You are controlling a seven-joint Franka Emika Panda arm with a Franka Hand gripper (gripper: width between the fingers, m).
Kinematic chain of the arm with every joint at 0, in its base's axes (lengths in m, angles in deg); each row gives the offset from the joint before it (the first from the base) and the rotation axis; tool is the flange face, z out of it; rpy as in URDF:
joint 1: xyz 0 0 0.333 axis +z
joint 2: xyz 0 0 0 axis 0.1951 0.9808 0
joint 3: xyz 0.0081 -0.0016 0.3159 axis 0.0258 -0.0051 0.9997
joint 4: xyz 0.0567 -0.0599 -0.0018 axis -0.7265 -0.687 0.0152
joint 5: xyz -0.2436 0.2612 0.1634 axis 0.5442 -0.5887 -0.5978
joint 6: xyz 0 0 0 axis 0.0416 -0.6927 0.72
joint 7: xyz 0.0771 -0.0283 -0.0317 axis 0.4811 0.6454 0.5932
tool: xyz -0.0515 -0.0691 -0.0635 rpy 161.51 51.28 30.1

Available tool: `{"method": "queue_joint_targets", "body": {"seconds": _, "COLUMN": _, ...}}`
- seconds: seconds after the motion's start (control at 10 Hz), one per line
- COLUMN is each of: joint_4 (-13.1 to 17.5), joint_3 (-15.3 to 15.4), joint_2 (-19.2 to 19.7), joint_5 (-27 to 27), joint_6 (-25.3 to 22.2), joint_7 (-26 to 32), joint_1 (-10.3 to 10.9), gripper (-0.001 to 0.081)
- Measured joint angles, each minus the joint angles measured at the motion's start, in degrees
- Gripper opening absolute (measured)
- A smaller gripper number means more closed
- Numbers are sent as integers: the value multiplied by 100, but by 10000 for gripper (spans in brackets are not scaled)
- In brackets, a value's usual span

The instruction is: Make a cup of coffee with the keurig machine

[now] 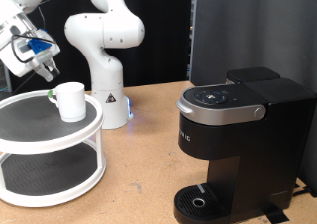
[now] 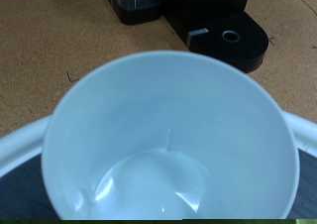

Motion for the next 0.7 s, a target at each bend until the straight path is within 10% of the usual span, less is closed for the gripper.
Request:
{"method": "queue_joint_targets", "body": {"seconds": 0.2, "joint_4": -35, "joint_3": -17, "joint_2": 88, "joint_5": 63, "joint_6": 115, "joint_7": 2, "joint_1": 0, "gripper": 258}}
{"method": "queue_joint_targets", "body": {"seconds": 0.4, "joint_4": -74, "joint_3": -35, "joint_2": 178, "joint_5": 65, "joint_6": 282, "joint_7": 12, "joint_1": 0, "gripper": 578}}
{"method": "queue_joint_targets", "body": {"seconds": 0.7, "joint_4": -140, "joint_3": -108, "joint_2": 237, "joint_5": 65, "joint_6": 515, "joint_7": 15, "joint_1": 1, "gripper": 738}}
